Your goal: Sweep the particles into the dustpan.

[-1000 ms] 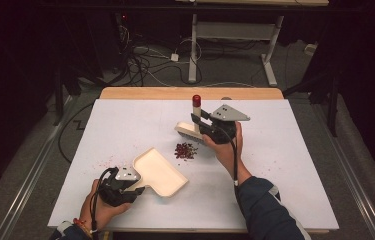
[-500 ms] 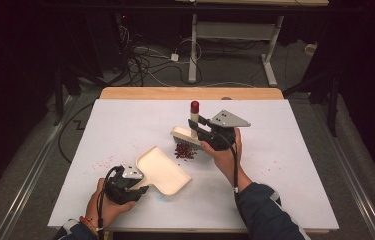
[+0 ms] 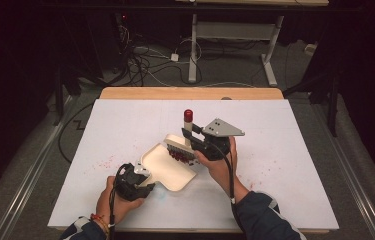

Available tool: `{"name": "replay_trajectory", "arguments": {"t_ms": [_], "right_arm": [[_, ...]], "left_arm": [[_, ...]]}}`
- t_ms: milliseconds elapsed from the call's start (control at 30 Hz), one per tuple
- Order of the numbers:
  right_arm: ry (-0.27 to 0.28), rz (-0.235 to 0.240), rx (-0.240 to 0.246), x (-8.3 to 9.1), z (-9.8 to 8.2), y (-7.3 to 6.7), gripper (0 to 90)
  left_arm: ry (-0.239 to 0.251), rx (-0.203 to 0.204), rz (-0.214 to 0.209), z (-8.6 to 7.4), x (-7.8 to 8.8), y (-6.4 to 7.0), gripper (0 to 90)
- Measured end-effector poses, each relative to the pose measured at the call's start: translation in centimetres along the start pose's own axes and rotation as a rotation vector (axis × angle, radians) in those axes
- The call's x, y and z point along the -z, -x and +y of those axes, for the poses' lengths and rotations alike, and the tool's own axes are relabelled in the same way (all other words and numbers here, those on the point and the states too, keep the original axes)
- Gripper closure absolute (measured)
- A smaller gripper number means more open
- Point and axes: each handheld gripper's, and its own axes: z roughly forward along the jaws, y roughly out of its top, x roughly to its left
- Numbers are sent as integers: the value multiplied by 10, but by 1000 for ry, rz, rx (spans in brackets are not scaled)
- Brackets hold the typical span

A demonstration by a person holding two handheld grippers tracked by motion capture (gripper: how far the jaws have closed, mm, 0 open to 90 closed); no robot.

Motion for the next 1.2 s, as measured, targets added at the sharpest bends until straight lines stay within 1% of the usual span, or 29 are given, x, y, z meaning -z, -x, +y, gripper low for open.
{"name": "replay_trajectory", "arguments": {"t_ms": [33,100,200,300,367,467,600,633,667,700,767,900,1033,1100,1133,1200], "right_arm": [[0,0,0,0,0,0,703],[-1,7,-4,1,0,-2,702],[-1,2,-3,2,-1,-4,702],[-3,6,16,2,-1,-11,701],[-4,5,22,3,-1,-13,701],[-1,17,34,4,0,-16,702],[0,29,25,6,1,-22,703],[2,29,27,6,1,-24,703],[2,46,33,6,2,-28,703],[1,43,35,6,2,-30,703],[3,45,43,6,2,-32,703],[10,68,50,6,2,-39,703],[13,86,46,7,2,-43,703],[14,85,43,7,2,-44,703],[12,95,44,7,2,-44,703],[13,95,45,7,2,-45,703]], "left_arm": [[-1,5,-2,1,-1,0,642],[-4,-1,0,2,-2,0,642],[-5,1,0,4,-3,1,642],[-4,3,0,6,-5,1,641],[-7,2,1,6,-5,1,641],[-11,0,-2,6,-5,0,641],[-14,-3,2,6,-5,1,641],[-11,0,3,6,-5,1,641],[-10,0,2,6,-5,1,641],[-9,0,2,6,-5,1,641],[-8,-2,3,6,-5,1,641],[-6,2,4,6,-5,2,641],[-7,-2,5,6,-4,2,641],[-8,-3,5,6,-4,2,641],[-8,-3,4,5,-4,1,641],[-7,-3,2,5,-4,1,641]]}}
